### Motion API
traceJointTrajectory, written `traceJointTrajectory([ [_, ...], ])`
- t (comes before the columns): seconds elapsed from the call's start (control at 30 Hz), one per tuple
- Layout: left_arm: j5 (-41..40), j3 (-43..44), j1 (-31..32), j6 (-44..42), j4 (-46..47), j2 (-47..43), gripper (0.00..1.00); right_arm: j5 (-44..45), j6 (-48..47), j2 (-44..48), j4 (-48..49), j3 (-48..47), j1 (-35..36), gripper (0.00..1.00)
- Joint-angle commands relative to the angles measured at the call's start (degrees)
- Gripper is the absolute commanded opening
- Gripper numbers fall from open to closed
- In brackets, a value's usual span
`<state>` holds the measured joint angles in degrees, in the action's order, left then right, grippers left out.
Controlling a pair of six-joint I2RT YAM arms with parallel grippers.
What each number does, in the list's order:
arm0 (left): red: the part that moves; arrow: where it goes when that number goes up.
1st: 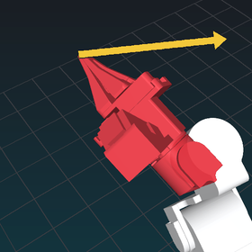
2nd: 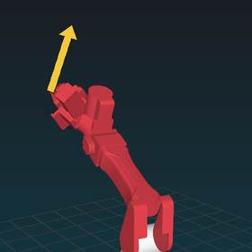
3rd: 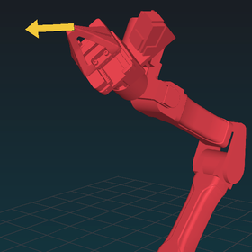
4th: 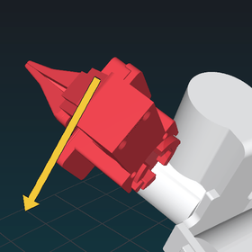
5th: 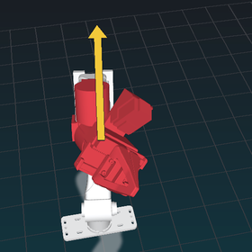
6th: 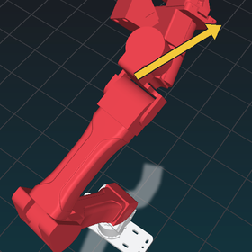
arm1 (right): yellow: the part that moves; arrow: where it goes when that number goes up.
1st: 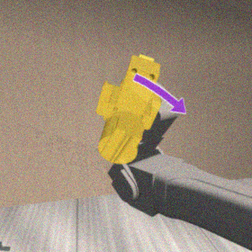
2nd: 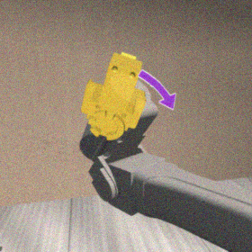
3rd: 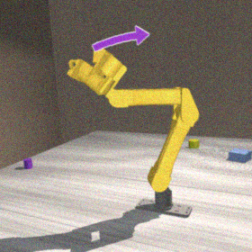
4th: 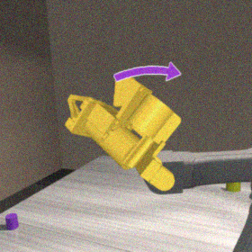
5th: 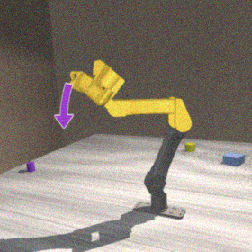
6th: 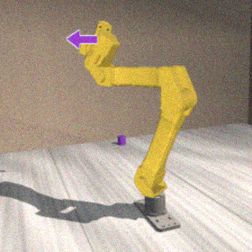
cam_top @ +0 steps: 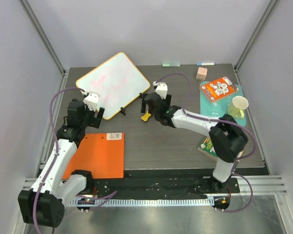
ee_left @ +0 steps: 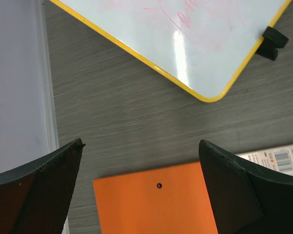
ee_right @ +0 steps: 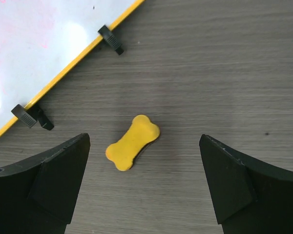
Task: Erase the whiteboard
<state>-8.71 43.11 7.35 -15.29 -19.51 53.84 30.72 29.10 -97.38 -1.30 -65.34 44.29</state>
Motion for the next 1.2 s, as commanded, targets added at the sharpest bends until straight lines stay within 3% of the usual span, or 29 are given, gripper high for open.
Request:
traceJointTrajectory([
  [0.0, 5.5, 0.2, -0.1, -2.3, -6.8, -0.3, 1.0, 4.4, 10.3, -7.4, -12.1, -10.8, 2.4, 1.0],
  [0.1, 0.0, 0.1, -0.1, -2.0, -6.8, 1.3, 1.0, 4.9, 14.7, -11.4, -14.9, -14.1, 3.7, 0.99],
  [0.27, -11.1, -4.5, -0.1, -4.5, 2.5, -0.3, 1.0, 6.1, 21.5, -16.1, -22.1, -18.8, 3.9, 0.92],
  [0.43, -18.4, -6.7, -0.1, -7.4, 5.7, -1.2, 1.0, 4.9, 24.5, -18.9, -22.5, -18.9, 4.2, 0.85],
  [0.57, -25.9, -9.5, -0.1, -9.1, 13.4, -2.3, 1.0, 5.1, 26.1, -19.7, -21.7, -18.2, 4.6, 0.77],
  [0.63, -27.0, -9.8, -0.1, -9.7, 14.0, -2.4, 1.0, 5.1, 26.4, -20.1, -20.9, -17.9, 4.6, 0.67],
  [0.87, -27.7, -9.5, -0.1, -9.2, 14.5, -2.4, 1.0, 4.6, 26.1, -23.2, -19.9, -19.9, 4.7, 0.61],
  [1.17, -29.4, -9.4, -0.1, -11.2, 15.6, -1.1, 1.0, 5.8, 24.0, -21.6, -19.5, -20.1, 4.6, 0.61],
])
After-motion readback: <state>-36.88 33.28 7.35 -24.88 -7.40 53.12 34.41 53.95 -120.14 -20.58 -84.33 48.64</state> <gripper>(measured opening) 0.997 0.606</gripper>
